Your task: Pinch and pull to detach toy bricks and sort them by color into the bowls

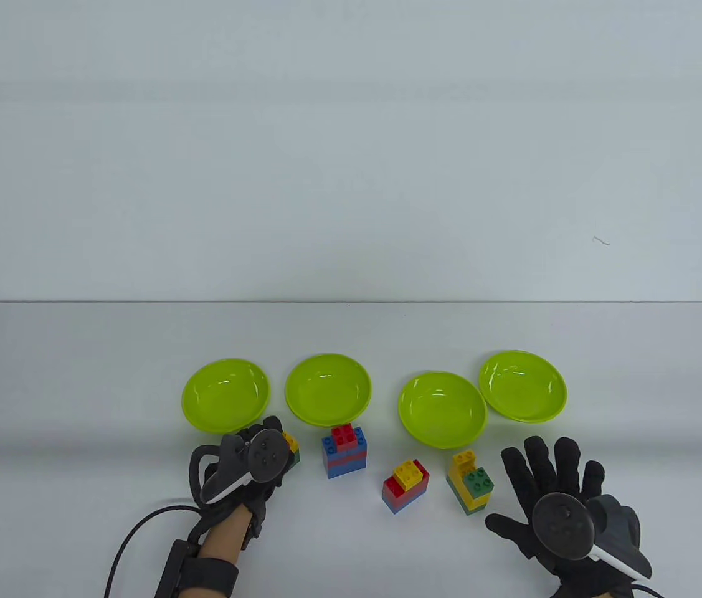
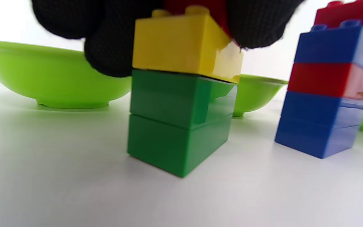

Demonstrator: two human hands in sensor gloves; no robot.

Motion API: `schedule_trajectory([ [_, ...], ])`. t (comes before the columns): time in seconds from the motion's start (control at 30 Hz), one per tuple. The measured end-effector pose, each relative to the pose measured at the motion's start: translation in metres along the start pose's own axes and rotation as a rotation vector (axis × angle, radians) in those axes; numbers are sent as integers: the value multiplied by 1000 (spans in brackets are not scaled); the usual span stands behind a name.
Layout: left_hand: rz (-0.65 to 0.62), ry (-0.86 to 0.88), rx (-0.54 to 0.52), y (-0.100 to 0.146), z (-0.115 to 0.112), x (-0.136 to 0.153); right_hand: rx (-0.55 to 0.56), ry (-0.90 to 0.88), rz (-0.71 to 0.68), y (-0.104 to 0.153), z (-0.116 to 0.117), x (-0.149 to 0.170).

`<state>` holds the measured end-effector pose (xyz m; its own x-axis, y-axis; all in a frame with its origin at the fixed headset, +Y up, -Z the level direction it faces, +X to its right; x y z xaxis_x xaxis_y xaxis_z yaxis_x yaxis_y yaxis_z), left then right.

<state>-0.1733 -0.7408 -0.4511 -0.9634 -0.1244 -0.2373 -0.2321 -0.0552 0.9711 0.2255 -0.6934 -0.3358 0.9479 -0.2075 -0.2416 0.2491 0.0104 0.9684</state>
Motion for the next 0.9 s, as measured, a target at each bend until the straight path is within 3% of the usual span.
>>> schedule_trajectory([
  [0.2,-175,17,-88,23,52,-25,51,-106,-94,-7,-10,-25],
  [0.3,-324,76,-113,40,86,-57,69,-234,-188,-18,-14,-51],
  [0.43,-469,140,-129,59,111,-100,54,-408,-289,-34,-13,-82],
  [0.6,-593,200,-143,75,114,-139,26,-597,-372,-44,-6,-108],
  [0.9,-667,222,-157,84,109,-168,-10,-782,-410,-46,15,-116],
])
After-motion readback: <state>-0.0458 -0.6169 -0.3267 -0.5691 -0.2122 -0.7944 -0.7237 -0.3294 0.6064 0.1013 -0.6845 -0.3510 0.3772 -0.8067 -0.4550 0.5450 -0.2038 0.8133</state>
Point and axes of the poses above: the tracker on the back of each hand, its own x axis roughly to the little-finger side, its own y axis roughly from the fingertips to the wrist, z = x × y, the point moved 5 cm from there along -y, roughly from the wrist to the fingertips, and after that the axes turned 1 degree about z, right-handed, at the moved point
